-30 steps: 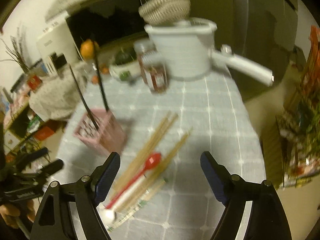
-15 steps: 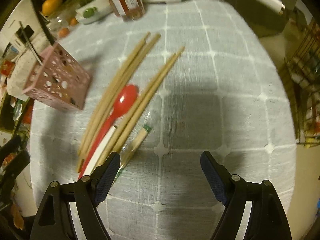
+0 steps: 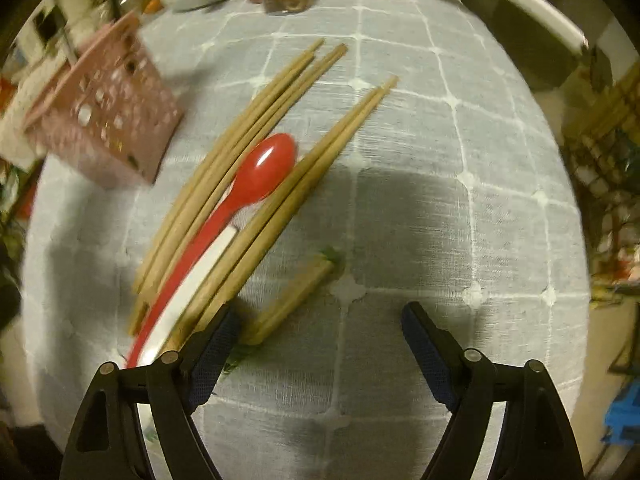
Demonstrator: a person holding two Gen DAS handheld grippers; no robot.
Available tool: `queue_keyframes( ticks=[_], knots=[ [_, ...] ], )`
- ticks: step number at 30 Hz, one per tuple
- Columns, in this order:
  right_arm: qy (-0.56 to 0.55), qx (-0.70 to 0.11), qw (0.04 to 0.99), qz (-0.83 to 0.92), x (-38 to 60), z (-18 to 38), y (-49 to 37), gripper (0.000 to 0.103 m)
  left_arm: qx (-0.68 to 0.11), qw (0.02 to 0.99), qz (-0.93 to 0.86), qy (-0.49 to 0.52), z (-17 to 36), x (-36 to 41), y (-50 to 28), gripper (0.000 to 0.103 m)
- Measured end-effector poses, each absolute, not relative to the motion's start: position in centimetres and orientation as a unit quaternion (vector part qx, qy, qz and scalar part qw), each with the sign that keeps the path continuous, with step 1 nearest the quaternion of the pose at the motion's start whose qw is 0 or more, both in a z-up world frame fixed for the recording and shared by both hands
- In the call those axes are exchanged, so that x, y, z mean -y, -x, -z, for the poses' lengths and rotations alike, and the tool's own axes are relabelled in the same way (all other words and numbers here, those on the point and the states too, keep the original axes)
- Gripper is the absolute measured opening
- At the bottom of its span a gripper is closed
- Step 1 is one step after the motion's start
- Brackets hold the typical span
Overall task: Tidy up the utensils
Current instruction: 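Grasp the green-tipped wooden chopstick with the right tool while the left tool approaches the wooden chopsticks, then grasp a plain wooden chopstick with the left tool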
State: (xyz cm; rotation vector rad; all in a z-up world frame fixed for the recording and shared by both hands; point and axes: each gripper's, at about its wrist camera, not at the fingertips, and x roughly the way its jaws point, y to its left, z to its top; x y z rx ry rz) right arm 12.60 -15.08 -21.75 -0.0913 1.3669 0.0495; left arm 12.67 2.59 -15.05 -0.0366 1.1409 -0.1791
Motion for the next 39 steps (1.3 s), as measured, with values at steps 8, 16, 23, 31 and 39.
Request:
queue_keyframes(
  ticks=[8, 16, 23, 31, 39],
  knots=[
    [0.064, -0.619, 0.78, -0.058, 13.8, 20.6, -11.9, 0.019, -0.535, 0.84, 0.088, 0.013, 14.9, -2.7, -12.2, 0.092],
    [-0.002, -0.608, 0.792, -0.063, 18.0, 19.1, -12.0, 0.005, -0.518, 0.847, 0.117, -0.026, 14.2, -1.1, -11.4, 0.092],
    [-0.04, -0.589, 0.805, -0.056, 22.0, 16.9, -12.2, 0.005, -0.524, 0.835, 0.156, -0.062, 14.6, 2.5, -10.9, 0.078],
    [-0.072, -0.58, 0.809, -0.056, 26.1, 15.5, -13.3, 0.005, -0.537, 0.813, 0.21, -0.084, 14.5, 9.6, -13.5, 0.03],
    [-0.093, -0.579, 0.808, -0.05, 28.3, 15.1, -13.4, 0.005, -0.567, 0.798, 0.19, -0.071, 17.5, 14.5, -19.5, 0.016]
  ],
)
